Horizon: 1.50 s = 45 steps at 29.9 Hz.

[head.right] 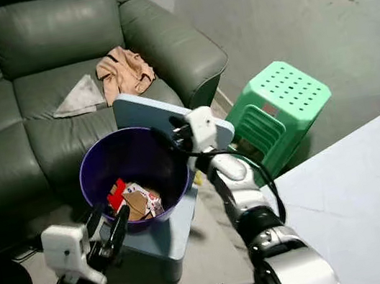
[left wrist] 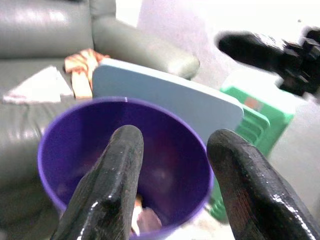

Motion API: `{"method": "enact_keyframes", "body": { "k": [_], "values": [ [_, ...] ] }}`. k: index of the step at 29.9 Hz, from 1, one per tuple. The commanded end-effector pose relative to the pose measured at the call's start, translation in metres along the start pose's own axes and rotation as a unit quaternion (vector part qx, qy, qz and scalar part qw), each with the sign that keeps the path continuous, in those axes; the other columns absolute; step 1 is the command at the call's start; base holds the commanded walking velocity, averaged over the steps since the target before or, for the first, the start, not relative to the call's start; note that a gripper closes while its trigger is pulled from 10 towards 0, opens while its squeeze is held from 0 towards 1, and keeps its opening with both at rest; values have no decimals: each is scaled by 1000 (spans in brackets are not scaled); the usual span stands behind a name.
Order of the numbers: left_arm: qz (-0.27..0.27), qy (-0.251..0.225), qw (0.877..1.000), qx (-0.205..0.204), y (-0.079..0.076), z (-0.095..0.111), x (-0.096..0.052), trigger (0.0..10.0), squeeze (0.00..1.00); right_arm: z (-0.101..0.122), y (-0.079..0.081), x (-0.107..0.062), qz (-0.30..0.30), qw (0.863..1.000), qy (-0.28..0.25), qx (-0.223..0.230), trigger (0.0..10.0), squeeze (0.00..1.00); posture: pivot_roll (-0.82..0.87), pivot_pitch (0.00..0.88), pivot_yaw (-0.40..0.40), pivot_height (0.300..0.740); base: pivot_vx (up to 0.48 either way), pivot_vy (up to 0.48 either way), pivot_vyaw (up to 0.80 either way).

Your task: Picking trash to rubbish bin

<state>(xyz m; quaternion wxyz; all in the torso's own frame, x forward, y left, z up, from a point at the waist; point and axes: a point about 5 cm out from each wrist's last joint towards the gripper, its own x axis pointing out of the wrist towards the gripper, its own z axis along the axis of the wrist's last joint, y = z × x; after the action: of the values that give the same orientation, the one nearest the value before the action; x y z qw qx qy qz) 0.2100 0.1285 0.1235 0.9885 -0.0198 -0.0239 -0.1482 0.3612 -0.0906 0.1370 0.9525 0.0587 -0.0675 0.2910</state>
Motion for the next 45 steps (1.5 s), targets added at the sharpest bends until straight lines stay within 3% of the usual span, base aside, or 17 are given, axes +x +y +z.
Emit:
{"method": "enact_keyframes", "body": {
  "k": [1,4,8,11,18,19,22,29,34,35,36,39,45],
  "values": [
    [-2,-4,1000,-1,0,-1,8,10000,0,7,-18,-13,-40,999,-22,-7,10000,0,124,59,-195,740,0,0,0],
    [8,-21,1000,-2,7,4,26,10000,0,12,-32,-31,-82,996,-42,-10,10000,0,105,25,-184,740,0,0,0],
    [22,-32,999,-4,15,7,37,10000,0,14,-37,-43,-95,994,-51,-11,10000,0,80,0,-163,740,0,0,0],
    [47,-40,998,-10,28,9,51,10000,0,12,-45,-65,-126,991,-47,-18,10000,0,65,0,-150,740,0,0,0],
    [79,-42,996,5,47,9,65,10000,0,10,-53,-89,-181,983,-33,-25,10000,0,45,0,-138,740,0,0,0],
    [87,-42,995,9,52,9,67,10000,0,10,-56,-94,-197,980,-29,-20,10000,1000,40,0,-132,740,0,0,0],
    [101,-42,994,14,59,9,72,10000,0,7,-60,-102,-230,973,-16,-16,10000,1000,34,0,-128,740,0,0,0],
    [102,-47,994,12,61,8,87,10000,0,5,-63,-101,-280,960,4,-24,10000,1000,22,0,-117,740,0,0,0],
    [94,-45,994,20,59,5,99,10000,0,2,-63,-93,-314,946,37,-70,10000,1000,14,0,-109,740,0,0,0],
    [95,-48,994,23,60,7,99,10000,0,3,-60,-91,-292,953,36,-68,10000,55,11,0,-103,740,0,0,0],
    [95,-50,994,24,61,7,98,10000,0,3,-59,-91,-280,958,30,-57,10000,0,11,0,-103,740,0,0,0],
    [97,-53,994,24,64,6,95,10000,0,6,-55,-93,-261,965,8,-36,10000,0,4,0,-92,740,0,0,0],
    [104,-54,993,10,71,4,91,10000,0,3,-49,-97,-258,965,7,-50,10000,0,-1,0,-85,740,0,0,0]
  ]
}}
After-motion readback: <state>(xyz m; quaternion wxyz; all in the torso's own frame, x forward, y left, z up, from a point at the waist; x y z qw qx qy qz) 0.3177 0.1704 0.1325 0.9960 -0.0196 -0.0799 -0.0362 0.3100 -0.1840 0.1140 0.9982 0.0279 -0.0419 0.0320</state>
